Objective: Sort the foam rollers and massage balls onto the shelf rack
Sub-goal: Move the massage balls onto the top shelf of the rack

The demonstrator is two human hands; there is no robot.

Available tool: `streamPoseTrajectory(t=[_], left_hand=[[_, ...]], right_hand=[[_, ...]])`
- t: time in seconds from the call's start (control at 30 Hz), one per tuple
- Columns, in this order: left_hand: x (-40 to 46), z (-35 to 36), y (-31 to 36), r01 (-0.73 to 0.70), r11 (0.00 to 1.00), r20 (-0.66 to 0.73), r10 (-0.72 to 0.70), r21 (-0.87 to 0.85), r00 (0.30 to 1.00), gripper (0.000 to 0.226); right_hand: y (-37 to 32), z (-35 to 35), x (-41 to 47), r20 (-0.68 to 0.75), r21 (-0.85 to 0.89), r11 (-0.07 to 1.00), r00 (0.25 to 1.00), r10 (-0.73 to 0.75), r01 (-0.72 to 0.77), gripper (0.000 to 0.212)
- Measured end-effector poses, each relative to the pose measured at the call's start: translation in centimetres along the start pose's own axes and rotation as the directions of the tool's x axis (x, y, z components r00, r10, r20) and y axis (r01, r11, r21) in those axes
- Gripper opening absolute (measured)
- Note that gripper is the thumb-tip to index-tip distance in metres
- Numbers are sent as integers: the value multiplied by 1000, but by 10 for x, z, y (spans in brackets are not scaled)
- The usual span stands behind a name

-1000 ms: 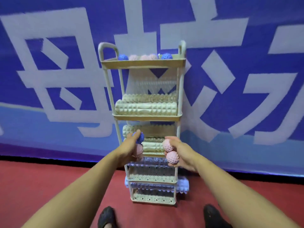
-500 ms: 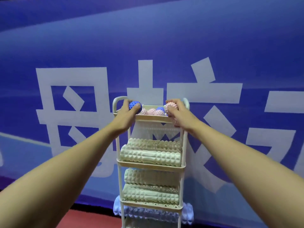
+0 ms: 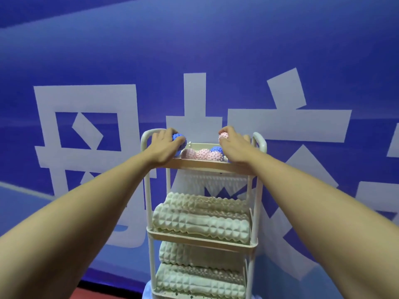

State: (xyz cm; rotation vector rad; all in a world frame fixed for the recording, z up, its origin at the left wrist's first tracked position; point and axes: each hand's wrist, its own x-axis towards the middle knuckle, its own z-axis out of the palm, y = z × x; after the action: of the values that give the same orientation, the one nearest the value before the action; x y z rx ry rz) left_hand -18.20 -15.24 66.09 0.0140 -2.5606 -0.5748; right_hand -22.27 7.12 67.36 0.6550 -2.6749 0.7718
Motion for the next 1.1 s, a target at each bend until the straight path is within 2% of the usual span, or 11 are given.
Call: streamPoseTrajectory(t=[0.07,0.17,0.27,0.4,0.53,0.63,0.73,0.83,1.0,1.1], left_hand=[[4,-2,-2,5,1000,40,-5,1,999,37],[8,-3,-4,46,988,38,-41,-150,998,33],[12,2,0,48,979,52,-39,-197,998,35],[17,0,-7,52,967,5,-53,-248,999,28],[24,0,-1,48,942,-105,-87,-331,991,29],[29,13,5,6,958,-195,-65,-286,979,44],[33,24,3,18,977,-81,-36,-215,996,50],[33,26,-1,34,988,0,-35,-151,999,49],[34,28,-3,11,998,-18,-12,-61,1000,38],[35,28,-4,6,999,-43,-7,-35,999,39]], right_hand=[[0,2,2,-9,-40,999,999,33,-33,37],[2,1,3,-8,-50,997,998,59,-60,36],[4,1,4,-29,15,996,996,88,-88,37],[6,2,3,-51,81,992,994,101,-96,40],[9,3,8,-116,125,984,983,139,-124,30],[14,5,13,-123,127,977,974,189,-174,44],[18,7,16,-71,113,975,978,198,-190,44],[17,8,16,-73,154,971,978,193,-180,40],[12,11,14,-102,60,987,983,155,-149,35],[9,9,10,-95,38,991,986,135,-132,36]])
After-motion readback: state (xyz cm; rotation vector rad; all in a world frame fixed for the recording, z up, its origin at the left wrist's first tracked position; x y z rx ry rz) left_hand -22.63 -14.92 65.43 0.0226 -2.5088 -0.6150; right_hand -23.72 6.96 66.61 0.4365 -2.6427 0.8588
